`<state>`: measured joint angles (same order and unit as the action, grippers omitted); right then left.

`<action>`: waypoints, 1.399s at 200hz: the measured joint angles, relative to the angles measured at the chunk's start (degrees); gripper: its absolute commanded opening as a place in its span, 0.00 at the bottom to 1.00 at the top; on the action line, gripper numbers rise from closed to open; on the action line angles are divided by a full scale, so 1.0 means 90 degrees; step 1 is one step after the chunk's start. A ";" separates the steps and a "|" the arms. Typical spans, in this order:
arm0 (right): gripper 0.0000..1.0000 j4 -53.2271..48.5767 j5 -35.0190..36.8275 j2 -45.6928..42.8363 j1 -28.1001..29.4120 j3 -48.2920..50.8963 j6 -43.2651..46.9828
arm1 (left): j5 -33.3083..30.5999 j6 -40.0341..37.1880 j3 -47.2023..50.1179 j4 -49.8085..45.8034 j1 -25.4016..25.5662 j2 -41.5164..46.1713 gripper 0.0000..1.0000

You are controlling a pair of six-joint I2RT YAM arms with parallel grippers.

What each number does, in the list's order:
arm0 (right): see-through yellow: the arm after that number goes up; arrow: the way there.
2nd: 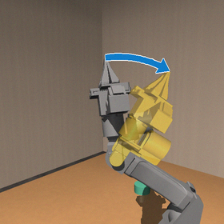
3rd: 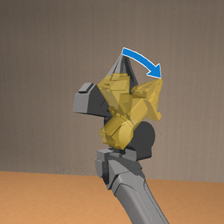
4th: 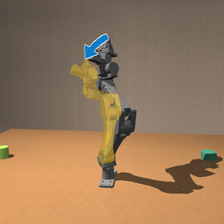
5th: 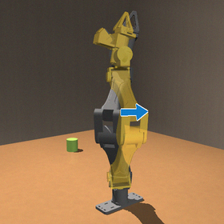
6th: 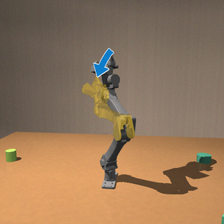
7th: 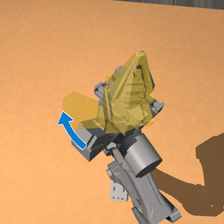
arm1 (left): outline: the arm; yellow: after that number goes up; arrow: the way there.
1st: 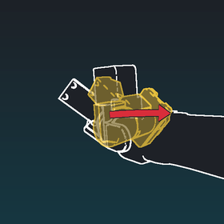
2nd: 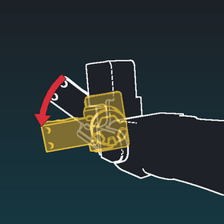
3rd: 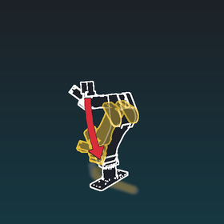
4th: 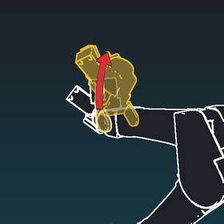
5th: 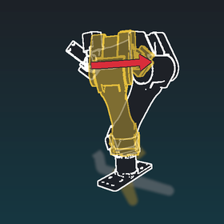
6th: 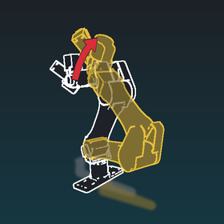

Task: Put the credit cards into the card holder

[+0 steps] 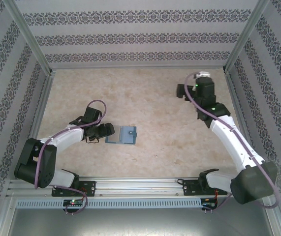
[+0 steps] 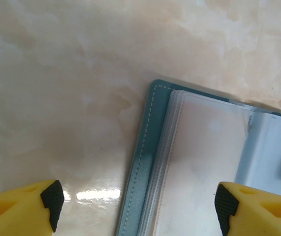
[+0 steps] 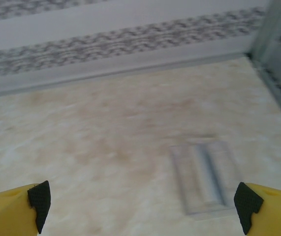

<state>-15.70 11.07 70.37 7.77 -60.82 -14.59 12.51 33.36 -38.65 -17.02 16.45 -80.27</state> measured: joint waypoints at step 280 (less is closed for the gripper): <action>0.91 -0.2113 0.0692 0.4520 -0.1474 -0.2492 0.1411 | -0.0136 -0.0209 -0.0019 -0.0517 0.0000 0.0772 0.89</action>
<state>-34.72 17.30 111.04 -5.50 -83.24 -1.89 11.29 31.48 -38.83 -21.67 16.45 -73.32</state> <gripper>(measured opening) 0.915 0.886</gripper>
